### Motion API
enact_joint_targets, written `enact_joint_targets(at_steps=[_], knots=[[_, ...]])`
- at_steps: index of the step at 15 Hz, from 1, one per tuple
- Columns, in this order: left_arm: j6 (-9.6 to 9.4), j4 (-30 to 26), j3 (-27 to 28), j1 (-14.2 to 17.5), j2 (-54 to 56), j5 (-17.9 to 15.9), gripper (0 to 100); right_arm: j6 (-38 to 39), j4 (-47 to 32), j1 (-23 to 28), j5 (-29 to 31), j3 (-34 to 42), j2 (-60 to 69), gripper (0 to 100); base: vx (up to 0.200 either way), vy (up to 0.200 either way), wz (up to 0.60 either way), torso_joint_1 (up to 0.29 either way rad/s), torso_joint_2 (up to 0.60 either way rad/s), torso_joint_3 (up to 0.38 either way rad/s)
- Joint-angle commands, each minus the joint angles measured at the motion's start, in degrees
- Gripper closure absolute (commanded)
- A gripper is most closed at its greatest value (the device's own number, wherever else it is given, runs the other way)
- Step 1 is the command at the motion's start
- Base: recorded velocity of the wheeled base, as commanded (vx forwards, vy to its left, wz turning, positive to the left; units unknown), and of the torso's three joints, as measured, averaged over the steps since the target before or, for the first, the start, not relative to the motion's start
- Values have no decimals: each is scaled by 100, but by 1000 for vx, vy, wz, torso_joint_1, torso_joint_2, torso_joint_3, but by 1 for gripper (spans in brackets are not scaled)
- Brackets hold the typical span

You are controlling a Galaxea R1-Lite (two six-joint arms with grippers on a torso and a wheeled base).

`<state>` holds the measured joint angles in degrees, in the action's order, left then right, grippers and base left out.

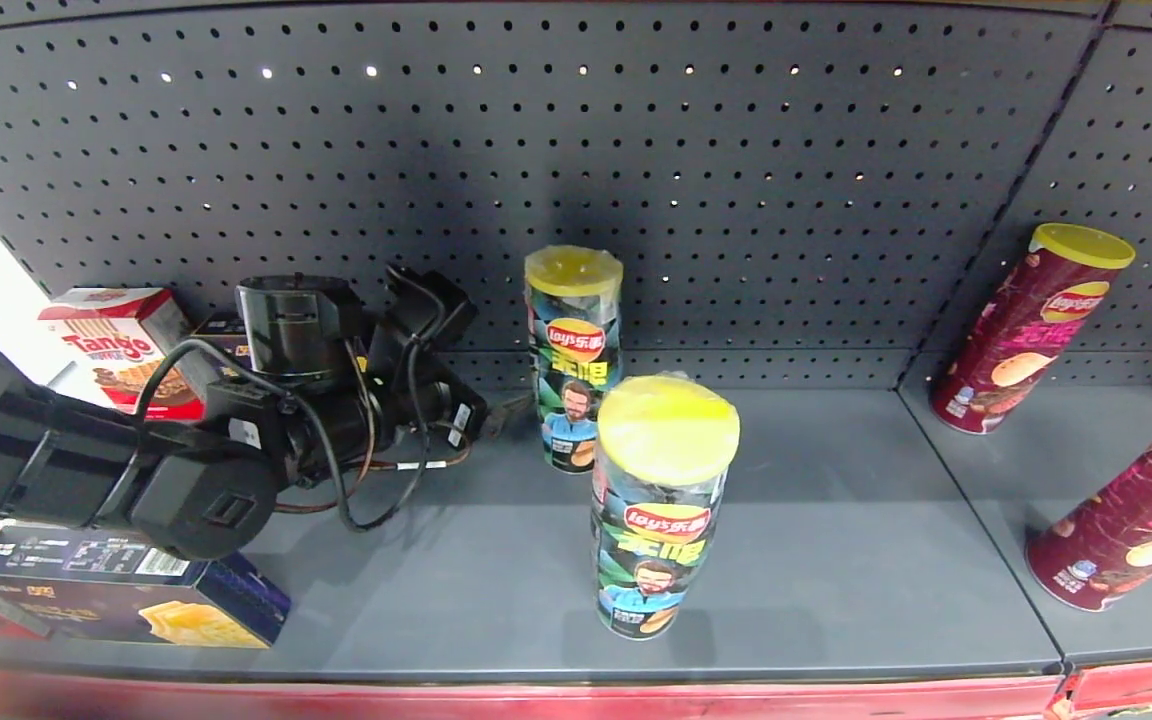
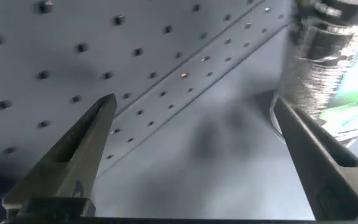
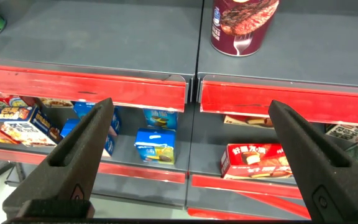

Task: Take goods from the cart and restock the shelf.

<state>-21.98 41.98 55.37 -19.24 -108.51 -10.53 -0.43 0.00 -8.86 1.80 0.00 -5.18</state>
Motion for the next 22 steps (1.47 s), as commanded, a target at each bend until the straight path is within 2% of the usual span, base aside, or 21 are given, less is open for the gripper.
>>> enact_joint_targets(at_steps=[1,8,10,16,18,20,21,22], knots=[[1,-6,27,-80,-65,-1,0,-1,0,-1,4,0,-9,0,0,0,0,0,0,0],[27,-24,176,-353,-144,7,0,-1,0,-1,4,0,-9,0,0,0,0,0,0,0],[97,-15,176,-405,-153,25,0,-1,0,-1,-5,0,-9,0,0,0,0,0,0,0],[106,187,185,-309,-100,51,0,-1,0,-1,4,0,-9,0,0,0,0,0,0,0],[106,293,-70,-142,383,130,0,-1,0,-1,-5,0,0,0,0,0,0,0,0,0],[106,293,-299,-177,796,139,0,-1,0,-1,4,0,-9,0,0,0,0,0,0,0],[53,328,-703,-194,1280,148,0,-1,0,-1,-5,0,-9,0,0,0,0,0,0,0],[53,328,-888,-168,1596,315,0,-1,0,-1,-5,0,-9,0,0,0,0,0,0,0]])
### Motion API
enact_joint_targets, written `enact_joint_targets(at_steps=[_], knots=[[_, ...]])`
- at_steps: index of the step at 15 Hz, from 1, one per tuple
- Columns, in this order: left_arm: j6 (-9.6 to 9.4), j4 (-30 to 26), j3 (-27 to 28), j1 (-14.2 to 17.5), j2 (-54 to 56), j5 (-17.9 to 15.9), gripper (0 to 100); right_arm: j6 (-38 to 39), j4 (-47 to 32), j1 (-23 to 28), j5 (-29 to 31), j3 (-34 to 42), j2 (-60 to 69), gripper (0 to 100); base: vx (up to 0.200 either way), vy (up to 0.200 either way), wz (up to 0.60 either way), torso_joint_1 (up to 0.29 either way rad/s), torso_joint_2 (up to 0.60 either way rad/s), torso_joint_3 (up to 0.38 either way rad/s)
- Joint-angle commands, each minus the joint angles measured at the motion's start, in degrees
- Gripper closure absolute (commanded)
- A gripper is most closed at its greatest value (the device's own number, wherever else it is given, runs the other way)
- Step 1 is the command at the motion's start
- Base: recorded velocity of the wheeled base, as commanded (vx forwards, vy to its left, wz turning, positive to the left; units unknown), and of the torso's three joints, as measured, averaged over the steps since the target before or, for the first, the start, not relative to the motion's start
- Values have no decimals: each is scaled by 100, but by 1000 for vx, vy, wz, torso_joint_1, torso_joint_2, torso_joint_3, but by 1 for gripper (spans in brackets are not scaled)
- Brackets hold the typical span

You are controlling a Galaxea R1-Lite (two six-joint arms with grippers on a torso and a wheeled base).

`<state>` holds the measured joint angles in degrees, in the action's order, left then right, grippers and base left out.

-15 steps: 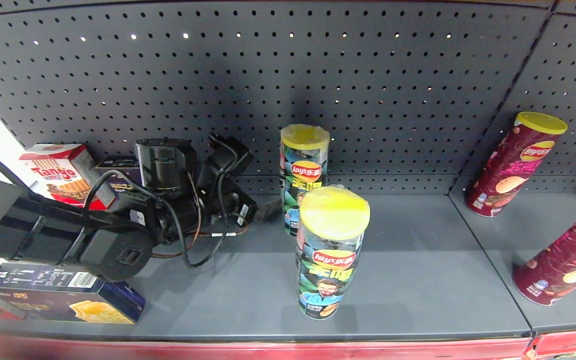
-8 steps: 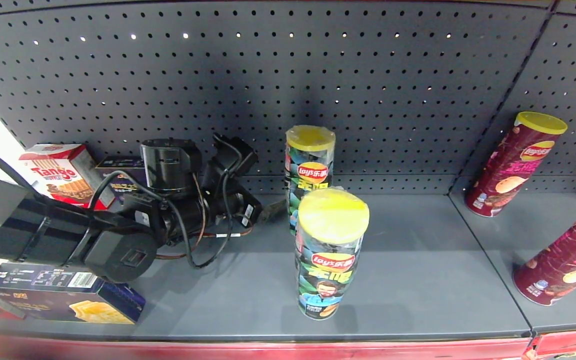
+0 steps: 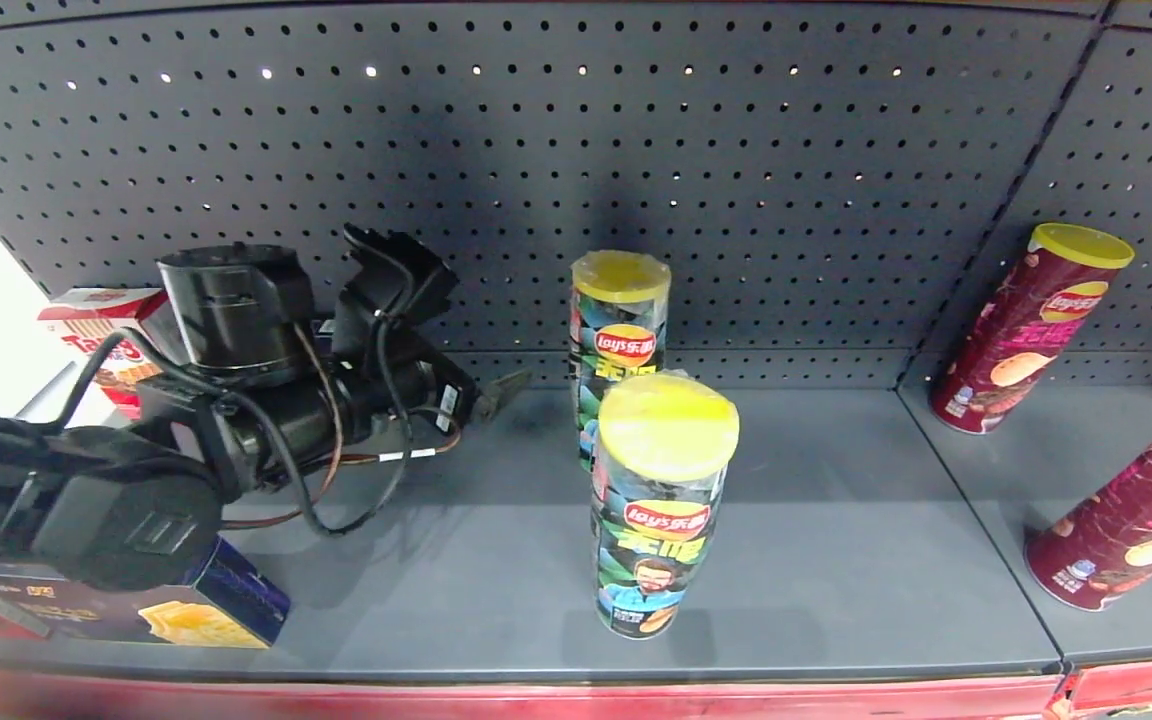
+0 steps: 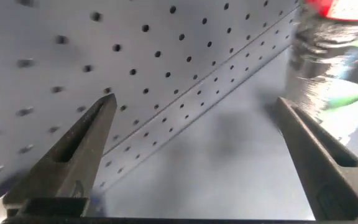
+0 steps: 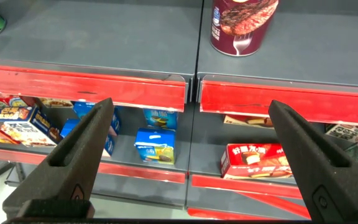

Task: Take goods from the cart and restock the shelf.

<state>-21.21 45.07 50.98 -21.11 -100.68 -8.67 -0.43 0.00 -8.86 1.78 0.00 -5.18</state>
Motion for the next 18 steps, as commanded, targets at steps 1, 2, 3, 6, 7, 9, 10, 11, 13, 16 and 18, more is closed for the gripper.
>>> enact_joint_targets(at_steps=[1,2,3,6,7,9,10,11,13,16,18], knots=[[-15,20,-686,-33,1147,559,0,-1,0,-1,7,0,-9,0,0,0,0,0,0,0],[21,-7,-1020,-183,1560,779,0,-1,0,-1,7,0,-9,0,0,0,0,0,0,0],[38,-7,-1275,-235,1806,796,0,-1,0,-1,-2,0,-9,0,0,0,0,0,0,0],[126,389,-2101,-253,2193,796,0,-28,-35,-54,-90,0,-27,0,0,0,0,0,0,0],[126,406,-2145,-270,2193,796,0,-36,-18,-133,-81,0,-44,0,0,0,0,0,0,0],[126,477,-2303,-270,2220,779,0,245,26,-151,-143,-158,-36,0,0,0,0,0,0,0],[144,556,-2330,-270,2237,779,0,772,-176,-265,-196,-1617,-1064,0,0,0,0,0,0,0],[144,556,-2382,-279,2237,770,0,816,-492,-406,-301,-2065,-1767,0,0,0,0,0,0,0],[144,573,-2382,-270,2237,788,0,482,-545,-986,-907,-2206,-2101,0,0,0,0,0,0,0],[152,573,-2611,-244,2369,779,0,-1,-501,-1610,-978,-2637,-3384,0,0,0,0,0,0,0],[152,573,-2655,-218,2431,779,0,-133,-62,-2225,-925,-2637,-4228,0,0,0,0,0,0,0]])
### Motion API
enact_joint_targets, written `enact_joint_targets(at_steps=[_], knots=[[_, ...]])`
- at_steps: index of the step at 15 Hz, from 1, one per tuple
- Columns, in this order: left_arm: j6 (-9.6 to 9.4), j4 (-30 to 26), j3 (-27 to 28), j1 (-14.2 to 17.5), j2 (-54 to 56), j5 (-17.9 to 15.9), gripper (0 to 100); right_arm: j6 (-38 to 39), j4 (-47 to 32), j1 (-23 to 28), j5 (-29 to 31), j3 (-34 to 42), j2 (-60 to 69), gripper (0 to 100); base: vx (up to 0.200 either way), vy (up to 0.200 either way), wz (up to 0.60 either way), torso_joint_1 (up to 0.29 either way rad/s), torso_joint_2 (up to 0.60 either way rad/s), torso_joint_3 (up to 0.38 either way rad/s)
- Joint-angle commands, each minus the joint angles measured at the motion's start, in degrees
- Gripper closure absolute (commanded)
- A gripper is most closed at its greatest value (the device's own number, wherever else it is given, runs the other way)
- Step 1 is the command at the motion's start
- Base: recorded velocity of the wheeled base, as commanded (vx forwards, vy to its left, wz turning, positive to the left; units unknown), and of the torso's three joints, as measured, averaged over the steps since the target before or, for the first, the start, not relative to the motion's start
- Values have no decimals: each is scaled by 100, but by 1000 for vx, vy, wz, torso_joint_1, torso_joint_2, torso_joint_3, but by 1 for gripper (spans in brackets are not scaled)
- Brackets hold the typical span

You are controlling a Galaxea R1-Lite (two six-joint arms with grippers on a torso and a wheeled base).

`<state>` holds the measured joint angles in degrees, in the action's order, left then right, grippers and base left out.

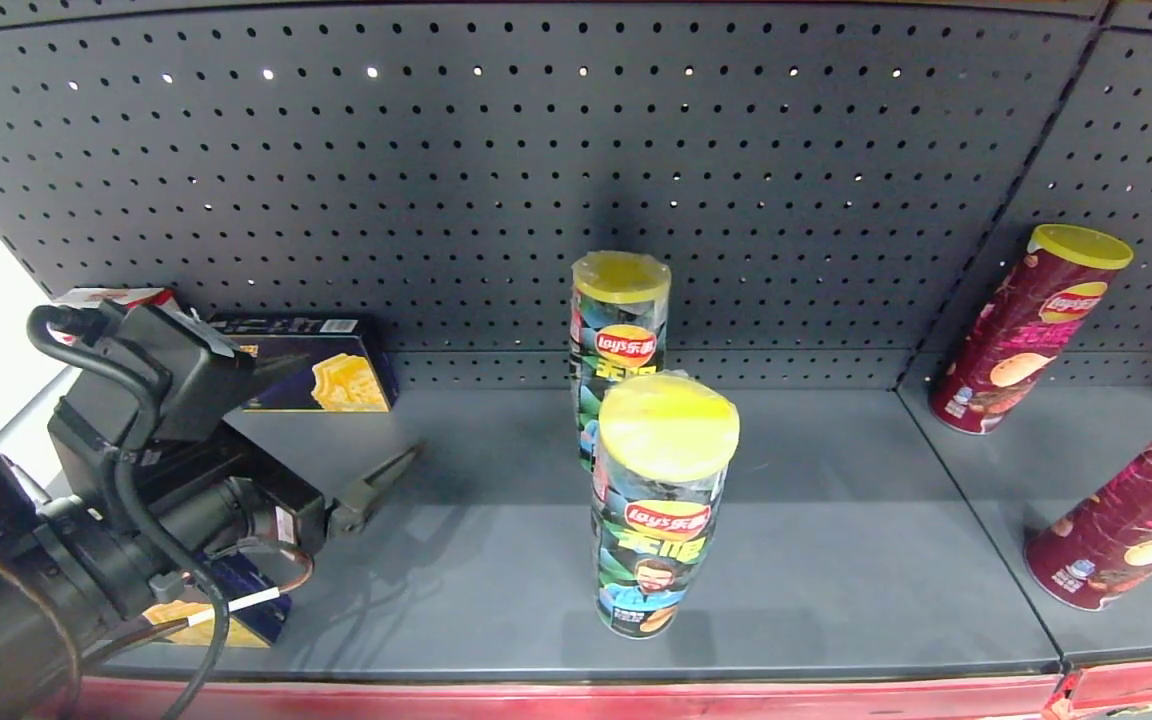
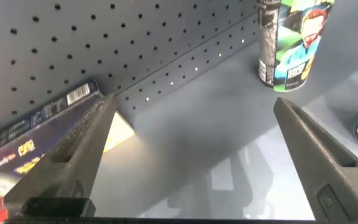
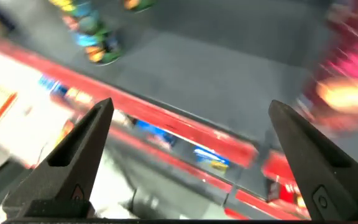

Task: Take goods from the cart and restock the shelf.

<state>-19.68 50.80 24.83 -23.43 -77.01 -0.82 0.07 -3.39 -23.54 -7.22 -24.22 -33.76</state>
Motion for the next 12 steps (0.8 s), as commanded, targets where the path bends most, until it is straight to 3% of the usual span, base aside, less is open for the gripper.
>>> enact_joint_targets(at_steps=[1,3,6,12], knots=[[-1,0,-31,14,72,3,0,-192,418,-889,-17,-197,-1581,0,0,0,0,0,0,0],[-1,0,-31,14,72,11,0,-183,717,-1381,502,-329,-2285,0,0,0,0,0,0,0],[-10,-9,-13,-4,72,11,0,-174,1086,-1522,1188,-619,-3023,0,0,0,0,0,0,0],[-19,-79,57,-4,133,29,0,-157,1350,-1838,1680,-1524,-4332,0,0,0,0,0,0,0]])
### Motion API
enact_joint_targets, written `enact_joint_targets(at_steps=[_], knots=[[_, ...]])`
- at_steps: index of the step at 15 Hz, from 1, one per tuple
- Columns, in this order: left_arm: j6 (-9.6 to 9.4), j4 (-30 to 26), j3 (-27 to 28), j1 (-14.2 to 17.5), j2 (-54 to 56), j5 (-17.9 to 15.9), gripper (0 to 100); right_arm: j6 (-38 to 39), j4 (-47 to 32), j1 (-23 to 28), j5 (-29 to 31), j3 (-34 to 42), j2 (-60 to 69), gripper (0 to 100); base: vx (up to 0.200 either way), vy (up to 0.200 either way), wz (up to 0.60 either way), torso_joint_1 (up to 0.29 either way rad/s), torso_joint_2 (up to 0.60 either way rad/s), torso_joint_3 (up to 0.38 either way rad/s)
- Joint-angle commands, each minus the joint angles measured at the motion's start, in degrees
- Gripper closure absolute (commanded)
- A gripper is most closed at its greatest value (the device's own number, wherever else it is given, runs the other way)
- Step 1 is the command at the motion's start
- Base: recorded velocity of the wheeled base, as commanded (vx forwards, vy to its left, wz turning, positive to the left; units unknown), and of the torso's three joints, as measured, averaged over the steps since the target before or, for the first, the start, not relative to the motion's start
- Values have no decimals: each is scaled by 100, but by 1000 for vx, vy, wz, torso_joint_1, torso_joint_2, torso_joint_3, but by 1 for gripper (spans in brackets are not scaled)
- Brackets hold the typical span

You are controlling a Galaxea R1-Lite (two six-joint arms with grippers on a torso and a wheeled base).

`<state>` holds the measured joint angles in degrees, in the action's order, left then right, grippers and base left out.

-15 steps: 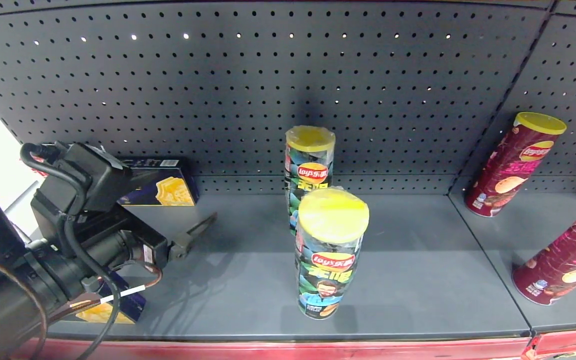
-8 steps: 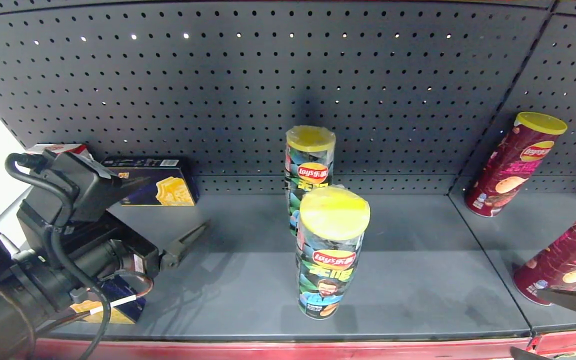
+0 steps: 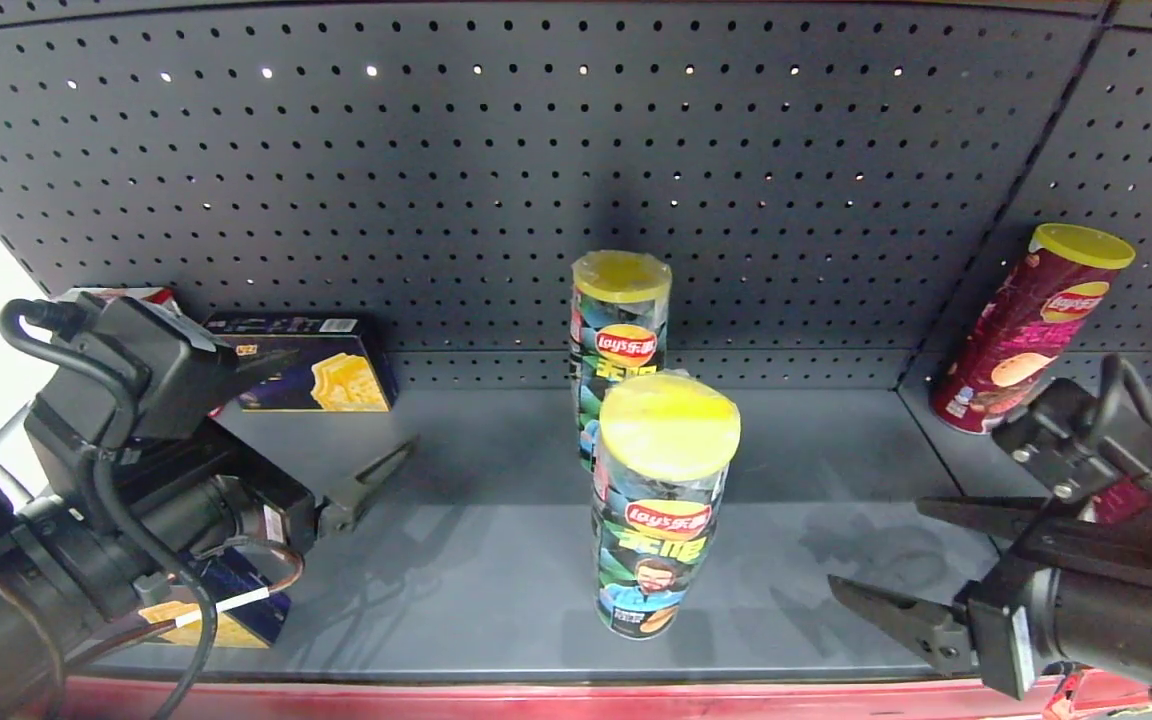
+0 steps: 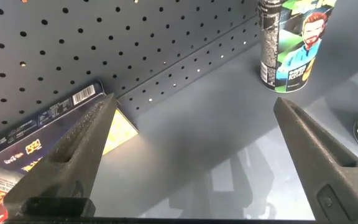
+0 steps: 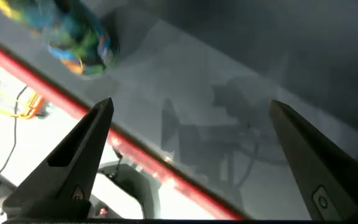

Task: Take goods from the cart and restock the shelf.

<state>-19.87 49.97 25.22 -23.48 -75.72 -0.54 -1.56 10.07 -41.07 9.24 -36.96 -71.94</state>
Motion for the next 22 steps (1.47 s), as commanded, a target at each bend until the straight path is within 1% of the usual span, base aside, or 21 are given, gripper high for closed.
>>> enact_joint_targets(at_steps=[1,3,5,12,15,19,22], knots=[[1,4,53,1,4,1,0,7,4,-94,78,-329,-593,0,0,0,0,0,0,0],[1,4,106,1,-5,10,0,24,4,-244,219,-654,-919,0,0,0,0,0,0,0],[1,4,123,1,-5,1,0,24,4,-331,324,-813,-1130,0,0,0,0,0,0,0],[-8,-5,167,-8,-5,1,0,24,48,-411,350,-1314,-1718,0,0,0,0,0,0,0],[-8,-5,167,-8,-5,1,0,24,48,-525,350,-1551,-1929,0,0,0,0,0,0,0],[-8,-5,150,-8,-5,1,0,24,48,-490,350,-1481,-1921,0,0,0,0,0,0,0],[-8,-5,150,-25,-22,-8,0,15,48,-419,350,-988,-1516,0,0,0,0,0,0,0]])
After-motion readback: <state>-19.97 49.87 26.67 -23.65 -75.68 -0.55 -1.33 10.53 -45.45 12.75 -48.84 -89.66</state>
